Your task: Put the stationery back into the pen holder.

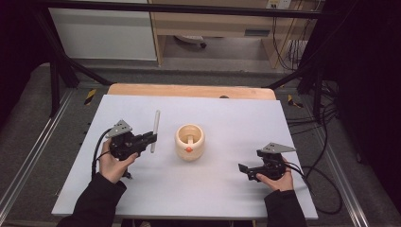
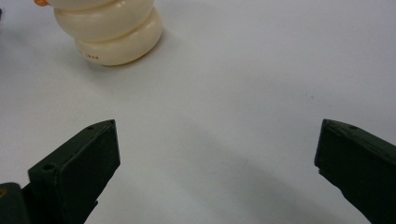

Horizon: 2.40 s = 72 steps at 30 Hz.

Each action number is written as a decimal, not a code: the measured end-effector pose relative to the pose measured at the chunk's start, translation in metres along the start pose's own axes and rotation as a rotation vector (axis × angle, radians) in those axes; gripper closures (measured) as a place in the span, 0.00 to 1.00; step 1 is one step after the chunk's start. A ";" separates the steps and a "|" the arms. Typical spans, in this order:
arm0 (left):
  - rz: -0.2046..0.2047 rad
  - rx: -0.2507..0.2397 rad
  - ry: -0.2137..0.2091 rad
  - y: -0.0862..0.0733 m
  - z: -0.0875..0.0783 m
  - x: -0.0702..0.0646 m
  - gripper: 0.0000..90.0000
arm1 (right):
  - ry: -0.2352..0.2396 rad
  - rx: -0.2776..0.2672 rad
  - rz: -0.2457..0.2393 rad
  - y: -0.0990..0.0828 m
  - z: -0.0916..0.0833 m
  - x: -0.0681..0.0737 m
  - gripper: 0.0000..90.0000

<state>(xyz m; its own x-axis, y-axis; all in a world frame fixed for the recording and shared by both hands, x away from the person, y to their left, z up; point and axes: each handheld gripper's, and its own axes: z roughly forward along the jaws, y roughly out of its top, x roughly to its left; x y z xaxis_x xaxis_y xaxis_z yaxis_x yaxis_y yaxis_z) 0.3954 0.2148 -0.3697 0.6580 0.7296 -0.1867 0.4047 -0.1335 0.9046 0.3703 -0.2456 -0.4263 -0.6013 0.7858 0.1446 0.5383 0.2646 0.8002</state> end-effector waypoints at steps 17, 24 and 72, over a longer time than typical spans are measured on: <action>0.020 -0.124 -0.017 0.035 0.030 -0.036 0.88 | 0.001 -0.004 -0.002 0.000 -0.001 0.000 0.01; 0.031 -0.150 -0.015 0.042 0.046 -0.045 0.88 | 0.002 -0.005 -0.003 0.000 -0.001 0.000 0.01; 0.097 0.015 -0.050 -0.001 0.111 -0.050 0.73 | 0.004 -0.001 -0.003 0.000 0.000 0.000 0.01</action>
<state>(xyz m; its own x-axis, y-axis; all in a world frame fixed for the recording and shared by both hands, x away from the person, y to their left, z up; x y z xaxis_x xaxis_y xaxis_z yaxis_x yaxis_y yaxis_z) 0.4324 0.1045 -0.4036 0.7254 0.6781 -0.1183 0.3473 -0.2121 0.9135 0.3698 -0.2456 -0.4264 -0.6054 0.7827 0.1445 0.5360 0.2667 0.8009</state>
